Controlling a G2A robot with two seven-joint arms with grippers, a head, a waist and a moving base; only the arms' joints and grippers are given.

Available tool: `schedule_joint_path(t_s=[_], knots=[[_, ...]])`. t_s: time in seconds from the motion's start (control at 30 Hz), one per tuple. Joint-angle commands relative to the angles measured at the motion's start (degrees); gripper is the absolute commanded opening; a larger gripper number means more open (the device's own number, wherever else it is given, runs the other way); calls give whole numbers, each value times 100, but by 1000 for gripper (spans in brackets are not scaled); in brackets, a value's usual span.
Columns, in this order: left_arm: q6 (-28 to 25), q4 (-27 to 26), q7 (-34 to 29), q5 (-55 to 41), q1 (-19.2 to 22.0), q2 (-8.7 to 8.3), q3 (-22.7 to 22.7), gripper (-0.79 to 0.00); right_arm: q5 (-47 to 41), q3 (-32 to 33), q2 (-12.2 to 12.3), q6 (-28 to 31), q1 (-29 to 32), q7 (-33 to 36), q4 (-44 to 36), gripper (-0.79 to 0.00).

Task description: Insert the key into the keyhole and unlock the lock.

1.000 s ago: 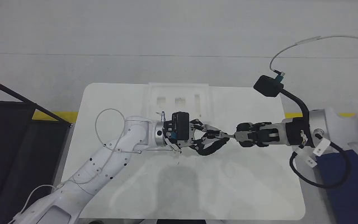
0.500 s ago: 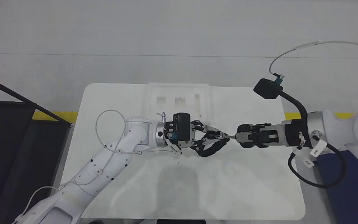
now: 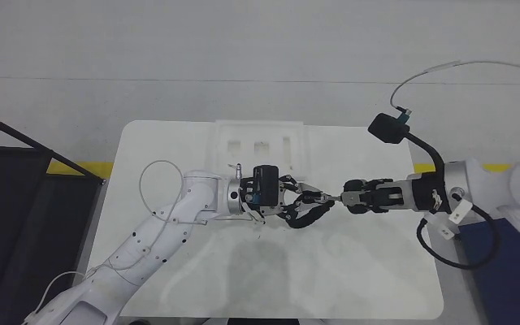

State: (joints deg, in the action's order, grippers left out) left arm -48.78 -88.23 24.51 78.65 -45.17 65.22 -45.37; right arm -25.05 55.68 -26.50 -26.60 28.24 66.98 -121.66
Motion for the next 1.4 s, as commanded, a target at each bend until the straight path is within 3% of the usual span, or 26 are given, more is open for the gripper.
schedule_joint_path(t_s=[0.0, 1.37], knots=[[-7, 13, 0, 10, 1, 9, -4, -785, -10, 9, -5, -2, -6, 31, -2, -785], [-153, 38, -150, 260, -61, 150, -139, -785, 446, -293, -254, -288, -146, 78, 60, -785]])
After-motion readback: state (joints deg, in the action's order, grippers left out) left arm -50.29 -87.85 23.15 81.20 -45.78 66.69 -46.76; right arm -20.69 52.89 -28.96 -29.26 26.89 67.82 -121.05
